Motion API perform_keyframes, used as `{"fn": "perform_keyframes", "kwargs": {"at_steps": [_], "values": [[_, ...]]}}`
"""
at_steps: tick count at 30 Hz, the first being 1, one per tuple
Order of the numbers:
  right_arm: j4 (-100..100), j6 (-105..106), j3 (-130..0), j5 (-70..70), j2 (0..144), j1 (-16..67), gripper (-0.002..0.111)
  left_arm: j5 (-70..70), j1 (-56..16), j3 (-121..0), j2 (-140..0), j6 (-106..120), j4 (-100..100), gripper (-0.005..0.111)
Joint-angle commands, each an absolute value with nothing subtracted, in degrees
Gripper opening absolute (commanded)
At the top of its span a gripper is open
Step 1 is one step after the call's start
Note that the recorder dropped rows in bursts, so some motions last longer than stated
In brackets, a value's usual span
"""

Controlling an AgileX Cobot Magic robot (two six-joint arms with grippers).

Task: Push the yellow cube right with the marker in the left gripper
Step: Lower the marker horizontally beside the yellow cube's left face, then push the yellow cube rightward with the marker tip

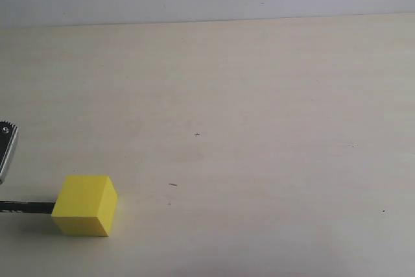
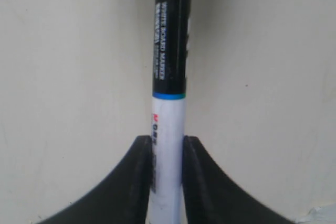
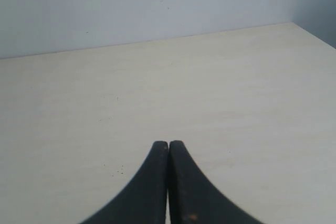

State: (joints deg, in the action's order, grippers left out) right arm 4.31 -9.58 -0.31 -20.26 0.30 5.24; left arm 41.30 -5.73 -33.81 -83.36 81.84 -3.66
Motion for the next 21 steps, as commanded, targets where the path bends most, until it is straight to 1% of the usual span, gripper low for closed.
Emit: {"fn": "perform_keyframes", "kwargs": {"at_steps": [1,13,15,19,21], "values": [[4.34,-9.31,0.00,-19.66,0.00,4.96,0.000,41.91,-5.62,-33.53,-83.51,81.82,-2.89,0.000],[4.34,-9.31,0.00,-19.66,0.00,4.96,0.000,41.32,-5.90,-33.53,-83.51,79.62,-3.50,0.000],[4.34,-9.31,0.00,-19.66,0.00,4.96,0.000,41.32,-7.53,-33.53,-83.51,80.12,-2.08,0.000],[4.34,-9.31,0.00,-19.66,0.00,4.96,0.000,40.06,-13.57,-34.05,-83.51,82.09,0.78,0.000],[4.34,-9.31,0.00,-19.66,0.00,4.96,0.000,40.06,-15.04,-34.61,-83.51,80.39,0.78,0.000]]}}
